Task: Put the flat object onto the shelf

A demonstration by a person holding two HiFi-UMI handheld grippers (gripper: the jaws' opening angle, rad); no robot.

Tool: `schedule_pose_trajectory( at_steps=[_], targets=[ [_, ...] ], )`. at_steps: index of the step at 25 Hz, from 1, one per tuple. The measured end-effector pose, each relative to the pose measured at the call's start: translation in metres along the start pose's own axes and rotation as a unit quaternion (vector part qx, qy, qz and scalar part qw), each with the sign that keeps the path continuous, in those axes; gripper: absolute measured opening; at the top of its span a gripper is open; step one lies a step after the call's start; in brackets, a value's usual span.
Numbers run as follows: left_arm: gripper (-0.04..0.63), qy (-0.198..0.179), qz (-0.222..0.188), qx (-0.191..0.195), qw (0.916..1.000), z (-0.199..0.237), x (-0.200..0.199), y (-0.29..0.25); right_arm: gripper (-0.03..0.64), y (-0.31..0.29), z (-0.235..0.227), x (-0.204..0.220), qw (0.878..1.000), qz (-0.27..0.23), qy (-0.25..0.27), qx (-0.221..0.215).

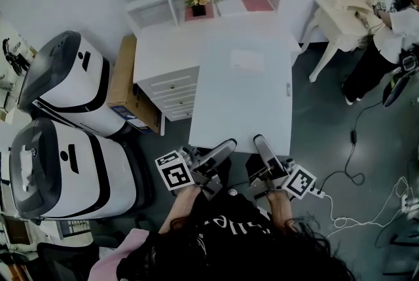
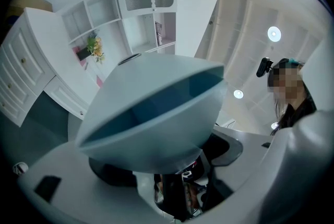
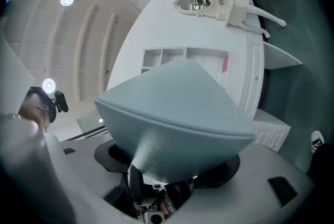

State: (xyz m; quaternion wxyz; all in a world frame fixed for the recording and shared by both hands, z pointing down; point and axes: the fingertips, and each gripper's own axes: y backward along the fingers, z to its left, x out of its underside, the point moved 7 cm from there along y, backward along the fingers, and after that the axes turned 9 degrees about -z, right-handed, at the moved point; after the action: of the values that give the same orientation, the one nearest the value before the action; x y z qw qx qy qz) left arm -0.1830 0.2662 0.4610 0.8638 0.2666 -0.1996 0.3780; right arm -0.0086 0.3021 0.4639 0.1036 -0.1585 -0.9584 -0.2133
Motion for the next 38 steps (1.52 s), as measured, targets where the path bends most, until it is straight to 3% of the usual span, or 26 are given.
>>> schedule_pose_trajectory(
  at_steps=[20,38],
  targets=[
    [0.373,0.045,0.06,0.053,0.9958,0.116,-0.088,-0.192,0.308,-0.157,-0.079,-0.117,0.996,-0.065,0.039,0.038],
    [0.373,0.05,0.096,0.091,0.9899,0.189,-0.153,-0.303,0.308,-0.262,-0.124,-0.176,0.99,-0.112,0.07,0.039]
  ],
)
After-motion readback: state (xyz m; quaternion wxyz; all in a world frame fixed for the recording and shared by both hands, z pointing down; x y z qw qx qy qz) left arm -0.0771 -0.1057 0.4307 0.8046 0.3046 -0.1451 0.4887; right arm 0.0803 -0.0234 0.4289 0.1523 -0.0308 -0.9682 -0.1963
